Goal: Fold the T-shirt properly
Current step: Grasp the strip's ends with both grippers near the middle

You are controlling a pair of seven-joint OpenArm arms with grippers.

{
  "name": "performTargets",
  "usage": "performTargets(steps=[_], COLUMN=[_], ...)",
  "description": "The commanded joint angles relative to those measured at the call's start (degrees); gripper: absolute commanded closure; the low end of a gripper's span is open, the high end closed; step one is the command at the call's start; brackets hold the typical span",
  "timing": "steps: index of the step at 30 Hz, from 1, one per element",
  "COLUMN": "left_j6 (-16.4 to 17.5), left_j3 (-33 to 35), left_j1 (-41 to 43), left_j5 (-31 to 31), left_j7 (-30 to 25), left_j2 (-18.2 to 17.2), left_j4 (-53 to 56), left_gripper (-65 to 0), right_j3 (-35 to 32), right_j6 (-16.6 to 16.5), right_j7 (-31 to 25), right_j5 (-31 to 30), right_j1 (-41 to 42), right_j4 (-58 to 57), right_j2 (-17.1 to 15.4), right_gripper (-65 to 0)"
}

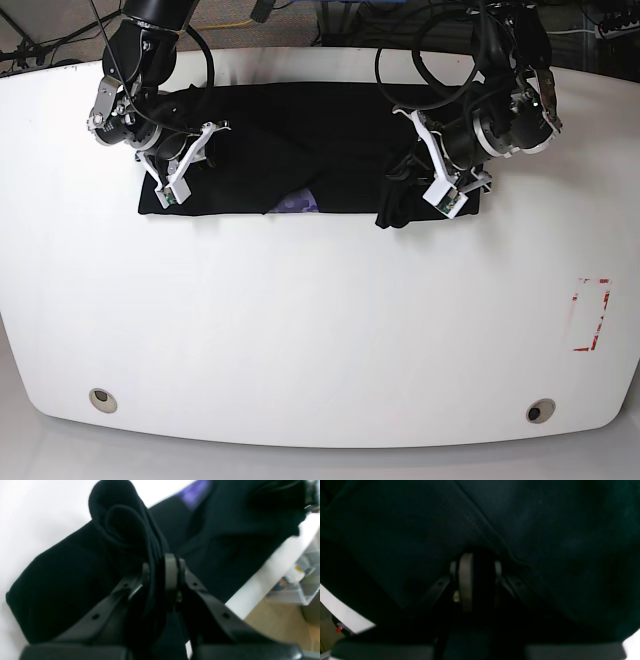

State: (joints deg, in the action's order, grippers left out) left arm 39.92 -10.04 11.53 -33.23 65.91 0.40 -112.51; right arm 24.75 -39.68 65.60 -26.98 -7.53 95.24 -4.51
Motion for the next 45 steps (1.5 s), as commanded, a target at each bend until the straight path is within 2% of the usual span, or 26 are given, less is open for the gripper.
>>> performTargets(steps=[1, 3, 5, 10, 14, 18, 22, 25, 29, 30, 32, 34, 36, 37, 40, 45], left_j6=[0.1, 0.1, 0.1, -4.3, -6.6, -6.6, -6.6, -6.7, -6.7, -6.7, -6.6, -6.6, -6.6, -6.6, -6.6, -6.6], left_j3=[1.1, 2.1, 3.4, 7.1, 11.9, 16.1, 15.9, 12.5, 5.5, 4.0, 1.3, -1.0, -2.9, -3.3, -3.5, -3.7], left_j1=[-1.5, -2.3, -2.5, -2.7, -2.8, -2.9, -4.0, -4.5, -4.4, -4.2, -2.3, -0.6, 0.8, 1.3, 2.7, 2.8], left_j5=[-1.2, -1.3, -1.0, -1.0, -1.4, -1.2, -1.1, -1.1, -1.0, -1.0, -1.4, -1.4, -1.0, -1.0, -1.0, -1.1], left_j7=[-1.3, -1.1, -0.9, -0.9, -0.9, -0.9, -1.1, -1.1, -1.1, -1.1, -1.1, -1.3, -1.3, -1.3, -1.3, -1.4], left_j2=[0.1, 0.6, 0.7, 0.7, 0.3, 0.3, 0.3, -1.6, -4.0, -5.1, -6.7, -8.1, -9.0, -9.0, -10.6, -11.3], left_j4=[-0.4, -0.2, -0.3, -0.3, -0.7, -1.4, -2.0, -2.0, -1.7, -1.6, -1.0, -0.8, 0.7, 1.4, 4.9, 10.9], left_gripper=[-1.1, -1.4, -5.1, -23.6, -29.9, -30.0, -30.0, -30.0, -30.0, -30.0, -29.7, -26.7, -19.9, -17.4, -12.6, -12.5], right_j3=[0.2, 0.2, 0.2, 0.2, 0.2, 0.2, 0.2, 0.3, 2.9, 4.0, 6.2, 9.0, 12.8, 14.0, 17.1, 19.1], right_j6=[-0.3, -0.3, -0.3, -0.3, -0.3, -0.3, -0.3, -0.3, -0.3, -0.3, -0.3, -0.3, -0.3, -0.3, -0.3, -0.3], right_j7=[-0.2, -0.2, -0.2, -0.2, -0.2, -0.2, -0.1, 0.7, 2.0, 2.0, 2.5, 4.1, 4.8, 4.9, 4.9, 4.9], right_j5=[-0.1, -0.1, -0.2, -0.2, -0.4, -0.4, -0.6, -0.8, -4.9, -6.6, -11.0, -14.6, -17.2, -18.1, -19.3, -19.7], right_j1=[0.6, 0.6, 0.6, 0.6, 0.7, 0.7, 0.9, 1.5, 1.9, 1.9, 1.9, 1.9, 2.4, 2.5, 2.7, 3.3], right_j4=[0.6, 0.6, 0.6, 0.6, 0.6, 0.6, 0.8, 1.4, 4.6, 5.3, 5.9, 6.0, 5.8, 5.5, 2.5, -5.7], right_j2=[-1.1, -1.1, -1.2, -1.2, -1.2, -1.2, -1.3, -1.3, -1.7, -2.0, -2.6, -3.6, -4.5, -4.7, -6.2, -9.9], right_gripper=[-11.6, -11.6, -11.6, -11.6, -11.6, -11.6, -11.6, -11.6, -11.9, -13.0, -19.5, -30.9, -44.1, -47.1, -46.6, -42.0])
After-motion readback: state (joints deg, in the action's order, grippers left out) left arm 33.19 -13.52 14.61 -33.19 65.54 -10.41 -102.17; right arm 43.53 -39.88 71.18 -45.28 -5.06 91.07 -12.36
